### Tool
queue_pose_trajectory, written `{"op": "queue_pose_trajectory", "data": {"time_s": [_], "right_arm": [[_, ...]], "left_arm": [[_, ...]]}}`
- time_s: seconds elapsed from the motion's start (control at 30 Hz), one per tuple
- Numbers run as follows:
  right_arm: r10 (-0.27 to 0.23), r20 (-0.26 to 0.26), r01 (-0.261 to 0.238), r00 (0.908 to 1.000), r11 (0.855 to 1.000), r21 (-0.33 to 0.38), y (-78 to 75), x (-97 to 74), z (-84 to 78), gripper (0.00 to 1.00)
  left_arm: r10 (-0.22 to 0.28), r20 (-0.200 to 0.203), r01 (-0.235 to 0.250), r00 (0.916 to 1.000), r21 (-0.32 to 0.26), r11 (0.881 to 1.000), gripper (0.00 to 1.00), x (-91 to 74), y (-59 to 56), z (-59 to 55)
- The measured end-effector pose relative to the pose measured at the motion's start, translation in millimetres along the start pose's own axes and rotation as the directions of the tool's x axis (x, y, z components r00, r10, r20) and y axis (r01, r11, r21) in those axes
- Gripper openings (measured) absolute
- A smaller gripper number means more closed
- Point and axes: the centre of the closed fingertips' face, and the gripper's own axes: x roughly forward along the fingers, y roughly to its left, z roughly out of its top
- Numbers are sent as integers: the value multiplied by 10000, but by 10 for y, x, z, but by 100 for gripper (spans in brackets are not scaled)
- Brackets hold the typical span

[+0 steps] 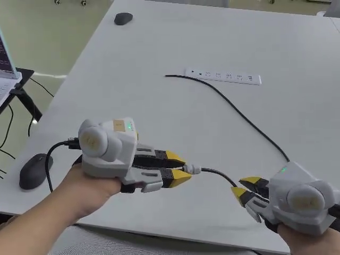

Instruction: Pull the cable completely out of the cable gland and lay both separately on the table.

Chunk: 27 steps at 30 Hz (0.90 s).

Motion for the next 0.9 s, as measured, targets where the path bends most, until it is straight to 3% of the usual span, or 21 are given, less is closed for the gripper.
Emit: {"op": "queue_pose_trajectory", "data": {"time_s": [0.1,0.17,0.33,0.37,0.5,0.77,0.9], "right_arm": [[215,241,-189,9995,9945,-1030,76,-30,198,16],[625,403,-549,9972,9842,-1682,166,-28,333,18],[951,486,-820,9943,9713,-2231,233,0,571,19],[1082,439,-936,9932,9625,-2545,263,14,603,18],[1441,206,-1271,9893,9236,-3617,390,71,630,16],[1562,-18,-1420,9877,8926,-4279,510,157,621,11],[1591,-23,-1437,9873,8853,-4422,513,169,634,6]], "left_arm": [[-6,-16,6,10000,-11,10000,15,2,2,-4],[-10,-43,10,10000,-2,10000,15,6,-1,-8],[17,-82,-18,10000,-57,10000,15,3,6,-9],[17,-96,-17,10000,-42,10000,15,-1,10,-11],[15,-68,-15,10000,-53,10000,15,-14,17,-4],[-6,-42,6,10000,-62,10000,15,1,14,-1],[-21,-27,21,10000,-68,10000,15,12,18,1]]}}
